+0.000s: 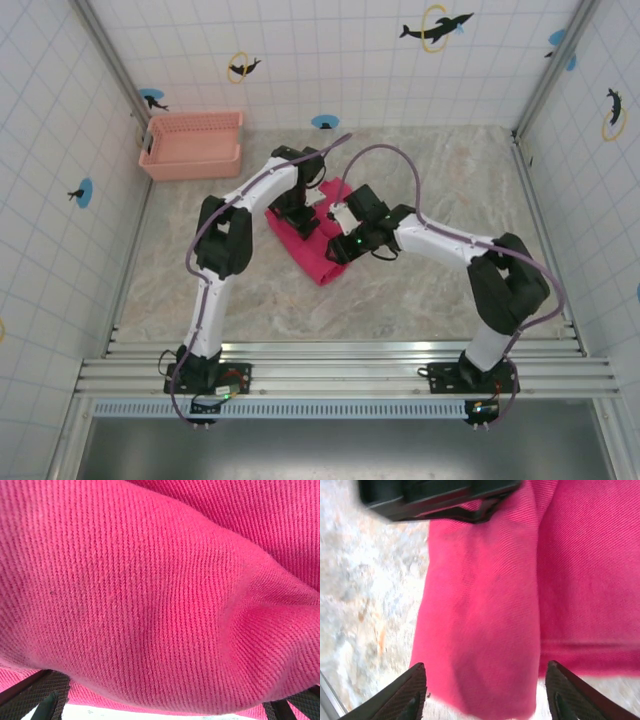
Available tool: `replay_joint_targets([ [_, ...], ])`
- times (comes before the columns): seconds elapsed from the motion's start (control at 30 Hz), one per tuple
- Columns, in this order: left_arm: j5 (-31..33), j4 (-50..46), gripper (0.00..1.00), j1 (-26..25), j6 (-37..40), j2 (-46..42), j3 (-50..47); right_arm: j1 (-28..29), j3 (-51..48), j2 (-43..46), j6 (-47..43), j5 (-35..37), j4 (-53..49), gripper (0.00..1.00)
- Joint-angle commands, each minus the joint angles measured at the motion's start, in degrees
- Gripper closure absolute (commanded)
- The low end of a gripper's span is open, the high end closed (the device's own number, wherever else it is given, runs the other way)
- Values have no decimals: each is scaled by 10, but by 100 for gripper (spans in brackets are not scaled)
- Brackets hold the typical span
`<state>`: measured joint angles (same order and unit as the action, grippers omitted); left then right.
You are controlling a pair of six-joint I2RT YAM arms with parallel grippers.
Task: Roll up the long pants
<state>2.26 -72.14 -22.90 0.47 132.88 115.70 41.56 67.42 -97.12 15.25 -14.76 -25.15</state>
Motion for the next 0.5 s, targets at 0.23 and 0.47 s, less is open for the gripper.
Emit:
replay_joint_targets([
  [0.23,9,51,2,2,2,54,-21,251,86,-66,-62,374,-104,28],
  [0.47,9,48,2,2,8,52,-22,300,114,-190,-61,524,-65,22],
])
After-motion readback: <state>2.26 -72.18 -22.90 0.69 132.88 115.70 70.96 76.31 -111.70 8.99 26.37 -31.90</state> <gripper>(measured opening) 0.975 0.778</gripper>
